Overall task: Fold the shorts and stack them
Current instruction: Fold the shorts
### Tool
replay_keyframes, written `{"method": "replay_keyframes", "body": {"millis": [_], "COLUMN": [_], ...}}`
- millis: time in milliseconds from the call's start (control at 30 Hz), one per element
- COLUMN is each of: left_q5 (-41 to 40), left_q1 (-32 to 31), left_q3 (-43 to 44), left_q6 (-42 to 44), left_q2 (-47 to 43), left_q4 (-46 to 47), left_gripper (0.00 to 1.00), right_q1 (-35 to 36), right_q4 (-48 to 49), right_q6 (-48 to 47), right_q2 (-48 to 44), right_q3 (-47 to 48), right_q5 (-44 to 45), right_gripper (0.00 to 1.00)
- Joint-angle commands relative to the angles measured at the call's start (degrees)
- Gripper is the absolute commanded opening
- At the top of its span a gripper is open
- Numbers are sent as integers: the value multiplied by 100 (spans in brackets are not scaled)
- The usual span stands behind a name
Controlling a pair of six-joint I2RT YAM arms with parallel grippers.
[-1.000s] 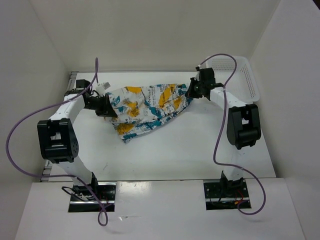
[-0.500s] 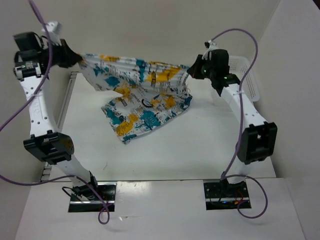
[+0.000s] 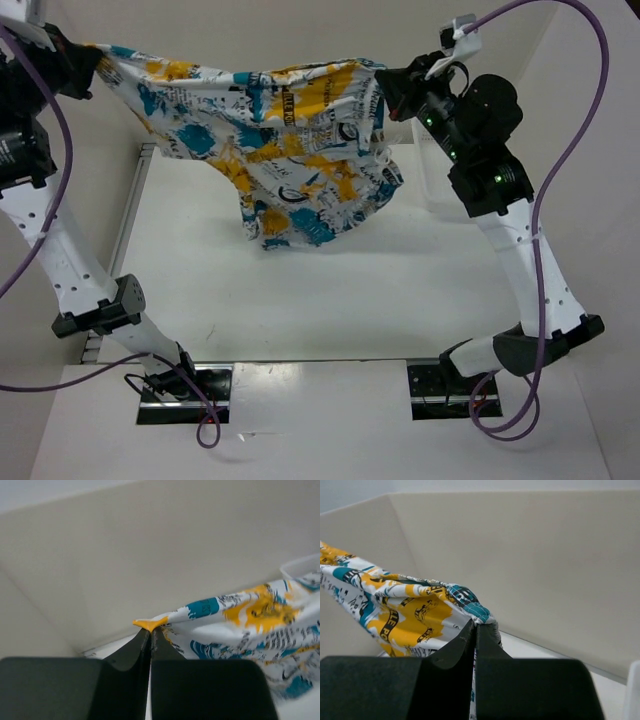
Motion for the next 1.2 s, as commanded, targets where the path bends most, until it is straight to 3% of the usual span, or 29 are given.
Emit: {"method": "replay_keyframes", "body": {"millis": [0, 233, 567, 733, 867, 967, 1167], "left_q5": [-679, -1717, -2385, -1991, -1788, -2208, -2403], "left_q1": [82, 82, 135, 74, -311, -725, -1464], "left_q3": [883, 1659, 2599, 2723, 2723, 2661, 2784], "left_q6": [27, 27, 27, 27, 27, 27, 27], "left_q2": [-151, 103, 823, 1674, 2351, 2887, 4075], "left_q4": [66, 346, 592, 795, 847, 848, 848], "left_gripper": [0, 0, 0, 0, 0, 0, 0], "right_q1": [528, 1996, 2120, 2120, 1638, 1277, 312], "right_q4": [-117, -372, -434, -382, -320, -320, 424], "right_q6": [-526, -852, -597, -685, -572, -237, 474], "right_q2": [-191, -262, -139, 176, 685, 1055, 1750], "right_q3": [512, 1100, 1215, 1163, 1232, 1233, 259], "right_q5": [649, 1406, 1239, 1555, 1407, 1335, 950], "right_gripper": [0, 0, 0, 0, 0, 0, 0]}}
